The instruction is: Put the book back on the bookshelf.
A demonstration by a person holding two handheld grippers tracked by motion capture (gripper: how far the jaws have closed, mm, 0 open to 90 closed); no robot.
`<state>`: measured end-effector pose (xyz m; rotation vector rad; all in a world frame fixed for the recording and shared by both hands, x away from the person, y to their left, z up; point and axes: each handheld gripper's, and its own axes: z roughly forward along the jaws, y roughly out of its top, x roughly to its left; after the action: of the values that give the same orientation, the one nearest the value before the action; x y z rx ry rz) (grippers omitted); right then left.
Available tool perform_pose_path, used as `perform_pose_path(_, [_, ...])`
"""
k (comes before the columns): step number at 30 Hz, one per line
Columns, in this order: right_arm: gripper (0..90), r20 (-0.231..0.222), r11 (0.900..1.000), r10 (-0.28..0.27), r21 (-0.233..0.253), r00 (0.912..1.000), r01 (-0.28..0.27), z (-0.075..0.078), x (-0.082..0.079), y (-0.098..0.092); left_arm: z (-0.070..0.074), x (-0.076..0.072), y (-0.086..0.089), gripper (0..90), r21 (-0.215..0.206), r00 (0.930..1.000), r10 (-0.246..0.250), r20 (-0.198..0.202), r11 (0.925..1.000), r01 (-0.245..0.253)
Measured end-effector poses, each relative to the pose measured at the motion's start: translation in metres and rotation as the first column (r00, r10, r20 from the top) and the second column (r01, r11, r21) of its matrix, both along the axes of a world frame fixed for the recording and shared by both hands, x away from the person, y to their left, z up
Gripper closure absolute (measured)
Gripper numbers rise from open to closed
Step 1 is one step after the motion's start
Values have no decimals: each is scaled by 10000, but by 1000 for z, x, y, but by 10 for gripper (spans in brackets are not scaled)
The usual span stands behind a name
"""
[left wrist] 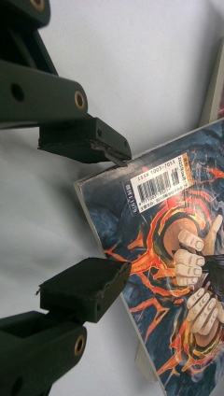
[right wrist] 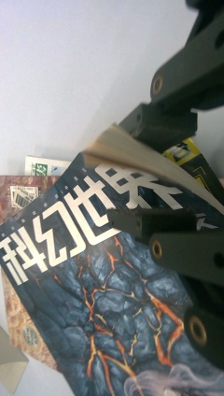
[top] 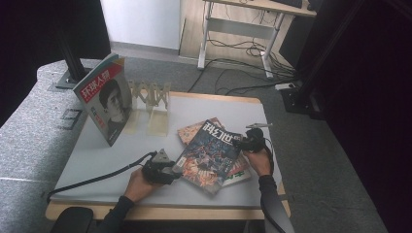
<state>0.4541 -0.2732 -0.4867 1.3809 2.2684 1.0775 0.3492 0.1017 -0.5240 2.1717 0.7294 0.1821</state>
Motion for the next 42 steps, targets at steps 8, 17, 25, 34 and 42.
perform_pose_path(8, [732, 101, 10000, 36, 59, 9999, -37, 8, -2, 1, 1, 0, 1, 405, -4, 10000, -40, 19, 10000, 40])
perform_pose_path(17, [777, 689, 9996, 291, -23, 9972, -290, 31, -12, 10, 2, 1, 2, 366, 40, 9999, -109, 84, 9999, 109])
perform_pose_path(25, [790, 1337, 9975, 669, -319, 9888, -632, 54, -22, 22, 1, 2, 2, 345, 289, 9998, -193, -46, 9994, 194])
perform_pose_path(34, [791, 2060, 9942, 1077, -187, 9726, -1062, 83, -37, 31, 11, 5, 5, 346, -113, 9999, -98, -43, 9999, 97])
perform_pose_path(42, [783, 2554, 9879, 1533, -171, 9546, -1541, 103, -52, 40, 22, 12, 6, 373, -266, 9999, -116, -3, 9996, 116])
